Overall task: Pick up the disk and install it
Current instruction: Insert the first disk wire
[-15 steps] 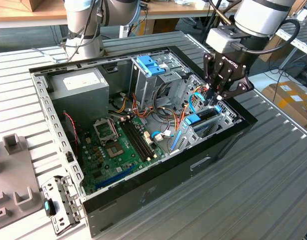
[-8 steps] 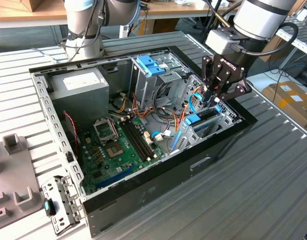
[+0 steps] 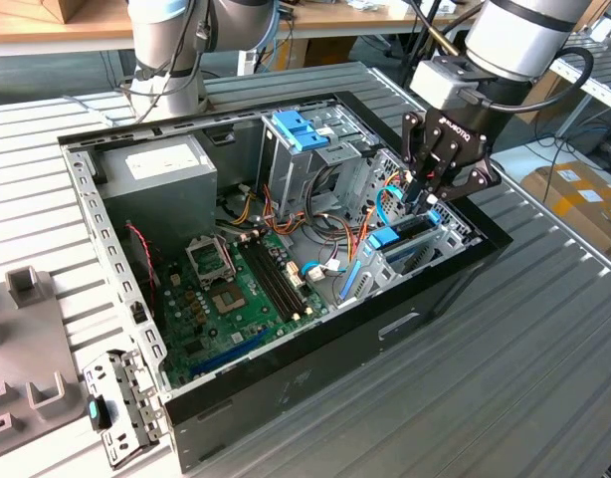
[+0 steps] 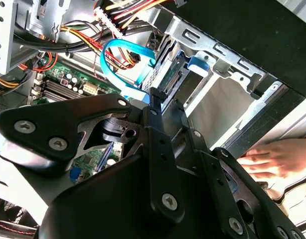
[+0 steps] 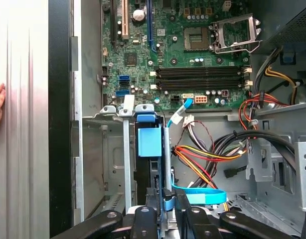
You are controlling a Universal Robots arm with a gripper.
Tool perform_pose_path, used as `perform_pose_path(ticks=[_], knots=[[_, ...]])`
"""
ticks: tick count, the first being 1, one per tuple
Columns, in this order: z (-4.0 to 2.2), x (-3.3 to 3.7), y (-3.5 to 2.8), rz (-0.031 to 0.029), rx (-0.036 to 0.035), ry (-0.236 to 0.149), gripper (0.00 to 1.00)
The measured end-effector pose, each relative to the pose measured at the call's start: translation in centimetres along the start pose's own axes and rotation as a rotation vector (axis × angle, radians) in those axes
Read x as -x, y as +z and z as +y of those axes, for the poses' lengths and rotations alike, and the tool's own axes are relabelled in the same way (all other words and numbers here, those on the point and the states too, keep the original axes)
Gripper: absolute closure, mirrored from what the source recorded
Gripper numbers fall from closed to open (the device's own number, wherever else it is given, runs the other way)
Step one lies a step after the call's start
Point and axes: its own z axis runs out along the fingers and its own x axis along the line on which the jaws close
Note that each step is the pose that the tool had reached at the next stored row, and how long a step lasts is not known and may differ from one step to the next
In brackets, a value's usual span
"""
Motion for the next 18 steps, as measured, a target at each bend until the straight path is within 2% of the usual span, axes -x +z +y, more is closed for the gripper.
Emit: perform_pose_path(ticks=[4,5,10,11,14,15,16,18], knots=[[-0.01,0.00,0.00,0.0001,0.0000,0.000,0.73],[-0.01,0.00,0.00,0.0000,0.0000,0.000,0.84],[-0.01,0.00,0.00,-0.0001,0.0000,0.000,0.84],[0.08,-0.01,0.01,-0.0007,-0.0022,-0.001,0.84],[0.35,-0.02,0.06,-0.0032,-0.0124,-0.006,0.84],[0.46,-0.02,0.10,-0.0044,-0.0197,-0.009,0.84],[0.56,-0.03,0.15,-0.0051,-0.0305,-0.012,0.84],[0.91,-0.06,0.21,-0.0073,-0.0474,-0.015,0.84]])
